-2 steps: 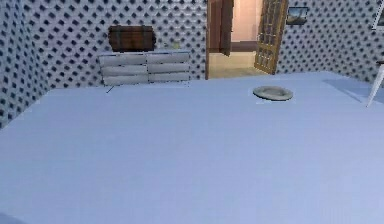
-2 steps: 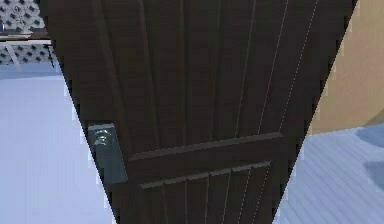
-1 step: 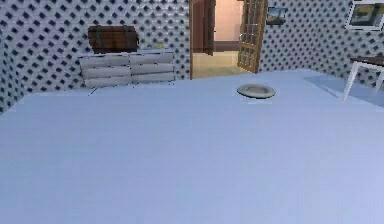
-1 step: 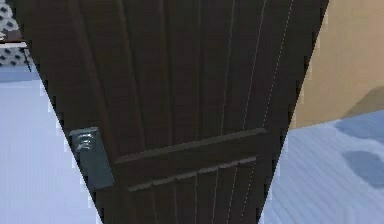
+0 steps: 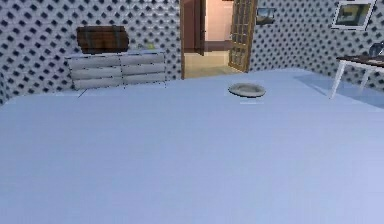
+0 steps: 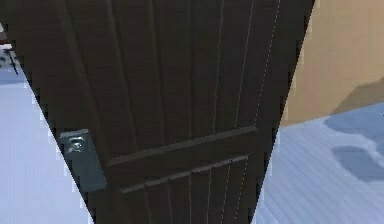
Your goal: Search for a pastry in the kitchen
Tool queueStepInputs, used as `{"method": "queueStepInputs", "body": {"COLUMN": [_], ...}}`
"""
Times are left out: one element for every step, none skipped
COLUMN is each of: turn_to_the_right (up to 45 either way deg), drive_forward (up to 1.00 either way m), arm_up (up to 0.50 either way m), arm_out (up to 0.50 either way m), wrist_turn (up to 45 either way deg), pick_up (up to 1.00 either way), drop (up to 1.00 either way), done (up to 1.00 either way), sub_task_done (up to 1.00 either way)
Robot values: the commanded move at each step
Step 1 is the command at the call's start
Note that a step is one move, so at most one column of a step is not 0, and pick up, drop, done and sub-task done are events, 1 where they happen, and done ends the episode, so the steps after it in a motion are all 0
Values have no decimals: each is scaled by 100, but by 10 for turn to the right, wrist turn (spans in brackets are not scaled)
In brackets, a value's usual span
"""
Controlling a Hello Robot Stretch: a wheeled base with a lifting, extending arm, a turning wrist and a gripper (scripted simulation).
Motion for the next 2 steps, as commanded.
{"method": "queueStepInputs", "body": {"turn_to_the_right": [-90, 0], "drive_forward": [0, 40], "arm_up": [0, 0], "arm_out": [0, 0], "wrist_turn": [0, 0], "pick_up": [0, 0], "drop": [0, 0], "done": [0, 0], "sub_task_done": [0, 0]}}
